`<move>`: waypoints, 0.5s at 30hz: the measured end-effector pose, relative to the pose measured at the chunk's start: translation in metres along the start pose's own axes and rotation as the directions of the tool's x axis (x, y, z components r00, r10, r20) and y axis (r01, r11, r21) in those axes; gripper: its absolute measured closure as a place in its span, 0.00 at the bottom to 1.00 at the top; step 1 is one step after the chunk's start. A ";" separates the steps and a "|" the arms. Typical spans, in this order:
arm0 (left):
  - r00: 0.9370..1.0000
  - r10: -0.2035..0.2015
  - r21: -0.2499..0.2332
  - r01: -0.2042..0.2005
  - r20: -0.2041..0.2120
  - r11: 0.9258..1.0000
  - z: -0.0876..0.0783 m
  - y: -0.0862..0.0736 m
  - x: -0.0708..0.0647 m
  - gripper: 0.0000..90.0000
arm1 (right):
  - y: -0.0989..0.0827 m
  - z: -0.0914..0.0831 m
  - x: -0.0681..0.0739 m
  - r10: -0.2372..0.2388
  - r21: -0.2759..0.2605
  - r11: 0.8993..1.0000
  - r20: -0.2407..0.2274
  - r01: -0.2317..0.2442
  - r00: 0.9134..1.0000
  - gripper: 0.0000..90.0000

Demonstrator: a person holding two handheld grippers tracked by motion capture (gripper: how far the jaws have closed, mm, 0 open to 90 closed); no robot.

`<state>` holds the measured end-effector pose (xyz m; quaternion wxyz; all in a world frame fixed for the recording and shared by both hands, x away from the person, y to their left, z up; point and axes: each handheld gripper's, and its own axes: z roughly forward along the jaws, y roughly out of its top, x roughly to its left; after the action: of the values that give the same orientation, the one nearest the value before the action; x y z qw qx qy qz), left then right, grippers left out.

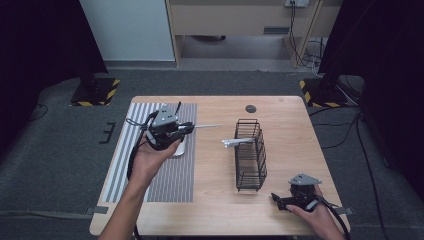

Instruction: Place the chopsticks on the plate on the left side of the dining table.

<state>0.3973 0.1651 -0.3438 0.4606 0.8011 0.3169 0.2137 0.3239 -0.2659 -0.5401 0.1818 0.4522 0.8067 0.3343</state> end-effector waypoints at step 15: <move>0.996 -0.031 0.060 0.035 -0.079 0.998 0.013 -0.032 0.020 0.92 | 0.000 0.000 0.000 0.000 0.000 1.000 0.000 0.000 1.000 0.00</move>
<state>0.4098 0.1837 -0.3769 0.4265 0.8006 0.3542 0.2273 0.3240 -0.2659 -0.5401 0.1817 0.4522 0.8067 0.3343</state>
